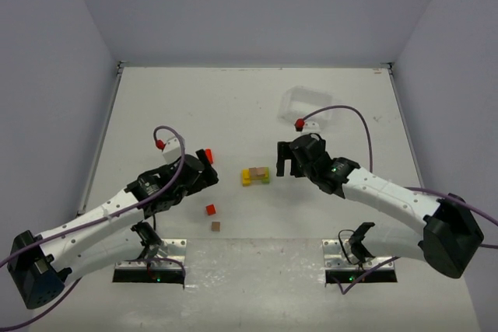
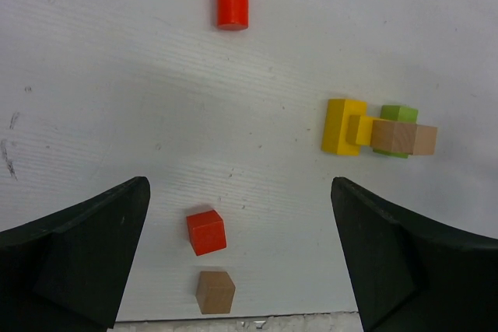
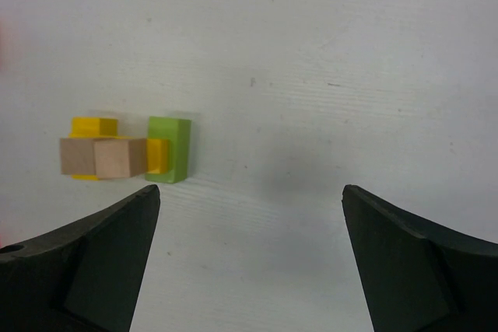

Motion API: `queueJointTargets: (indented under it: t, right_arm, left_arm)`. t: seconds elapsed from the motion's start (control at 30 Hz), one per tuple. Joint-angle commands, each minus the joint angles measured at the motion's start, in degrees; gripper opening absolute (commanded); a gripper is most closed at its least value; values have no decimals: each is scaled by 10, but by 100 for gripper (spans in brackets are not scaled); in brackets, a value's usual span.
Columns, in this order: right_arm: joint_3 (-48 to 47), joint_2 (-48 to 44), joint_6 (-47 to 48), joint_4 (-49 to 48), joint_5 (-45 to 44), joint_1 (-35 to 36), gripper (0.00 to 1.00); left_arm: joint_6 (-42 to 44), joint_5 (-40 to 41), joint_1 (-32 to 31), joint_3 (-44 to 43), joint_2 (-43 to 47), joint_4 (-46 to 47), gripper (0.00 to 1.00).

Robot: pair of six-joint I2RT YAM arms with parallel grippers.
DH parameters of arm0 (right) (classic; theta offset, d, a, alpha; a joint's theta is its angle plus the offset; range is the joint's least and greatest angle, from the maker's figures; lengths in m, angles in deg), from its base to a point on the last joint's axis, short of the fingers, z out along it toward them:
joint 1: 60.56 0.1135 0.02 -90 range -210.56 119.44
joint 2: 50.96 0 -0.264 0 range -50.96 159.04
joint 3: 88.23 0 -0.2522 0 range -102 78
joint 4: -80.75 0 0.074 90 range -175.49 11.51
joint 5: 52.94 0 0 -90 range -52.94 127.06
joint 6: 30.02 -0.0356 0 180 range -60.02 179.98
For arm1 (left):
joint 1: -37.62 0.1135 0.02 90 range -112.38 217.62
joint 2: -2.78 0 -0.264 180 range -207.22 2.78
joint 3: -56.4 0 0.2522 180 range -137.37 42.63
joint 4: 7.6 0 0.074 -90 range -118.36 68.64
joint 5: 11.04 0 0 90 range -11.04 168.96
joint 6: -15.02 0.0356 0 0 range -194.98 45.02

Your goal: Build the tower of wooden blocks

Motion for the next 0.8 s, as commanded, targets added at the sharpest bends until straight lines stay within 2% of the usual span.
queueJointTargets:
  t: [0.0,0.23,0.43,0.53,0.77]
  right_arm:
    - [42,-49,-12,-33,-27,-15,99]
    - [65,-32,-9,-50,-25,-20,99]
    - [75,-42,-21,-44,-65,-22,99]
    - [78,-48,-24,-39,-86,-22,99]
    - [81,-40,-22,-37,-104,-23,99]
  left_arm:
    - [-37,-56,-3,21,-15,-16,100]
    - [-66,-129,-14,57,-87,-10,100]
    - [-76,-134,-31,52,-139,-5,87]
    - [-78,-135,-35,50,-148,0,84]
    - [-80,-138,-39,47,-168,7,68]
